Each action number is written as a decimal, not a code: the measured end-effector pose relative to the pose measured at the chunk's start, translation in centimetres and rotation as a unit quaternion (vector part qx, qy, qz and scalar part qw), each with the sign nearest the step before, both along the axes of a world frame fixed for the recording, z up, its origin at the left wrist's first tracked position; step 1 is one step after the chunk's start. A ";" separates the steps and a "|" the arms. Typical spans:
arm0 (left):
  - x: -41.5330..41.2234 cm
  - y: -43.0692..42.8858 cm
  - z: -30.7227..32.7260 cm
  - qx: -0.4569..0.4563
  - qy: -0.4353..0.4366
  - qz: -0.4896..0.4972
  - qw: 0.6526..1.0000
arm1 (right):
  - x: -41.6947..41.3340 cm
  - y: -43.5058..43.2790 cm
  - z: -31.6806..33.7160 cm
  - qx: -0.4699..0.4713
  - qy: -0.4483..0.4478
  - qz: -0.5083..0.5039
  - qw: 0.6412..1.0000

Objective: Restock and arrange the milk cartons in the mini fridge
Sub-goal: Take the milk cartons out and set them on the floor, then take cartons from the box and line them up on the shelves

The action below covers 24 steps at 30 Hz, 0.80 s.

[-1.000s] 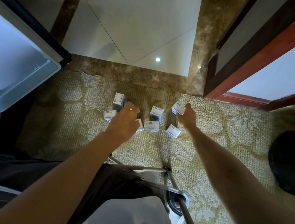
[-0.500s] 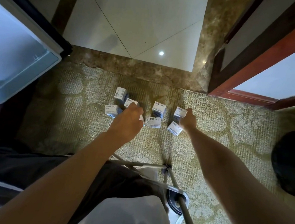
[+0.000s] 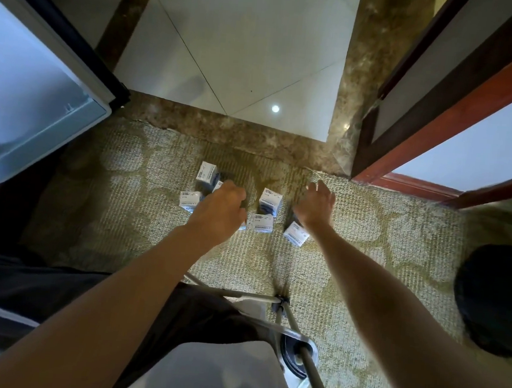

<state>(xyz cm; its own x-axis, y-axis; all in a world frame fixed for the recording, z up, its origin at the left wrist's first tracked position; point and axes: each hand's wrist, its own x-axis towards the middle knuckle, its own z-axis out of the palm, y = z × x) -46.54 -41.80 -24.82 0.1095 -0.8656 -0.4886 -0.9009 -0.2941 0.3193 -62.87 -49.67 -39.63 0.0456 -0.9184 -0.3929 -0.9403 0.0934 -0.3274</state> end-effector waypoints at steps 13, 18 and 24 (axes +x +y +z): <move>11.1 2.5 11.6 -0.230 0.004 0.288 0.930 | 15.9 1.1 21.3 -0.085 -0.195 0.317 0.924; 19.1 10.7 15.8 -0.264 -0.072 0.406 0.872 | 24.7 6.7 27.1 -0.152 -0.208 0.468 0.845; 23.0 24.2 18.6 -0.272 -0.154 0.563 0.765 | 34.5 18.8 32.9 -0.173 -0.276 0.574 0.751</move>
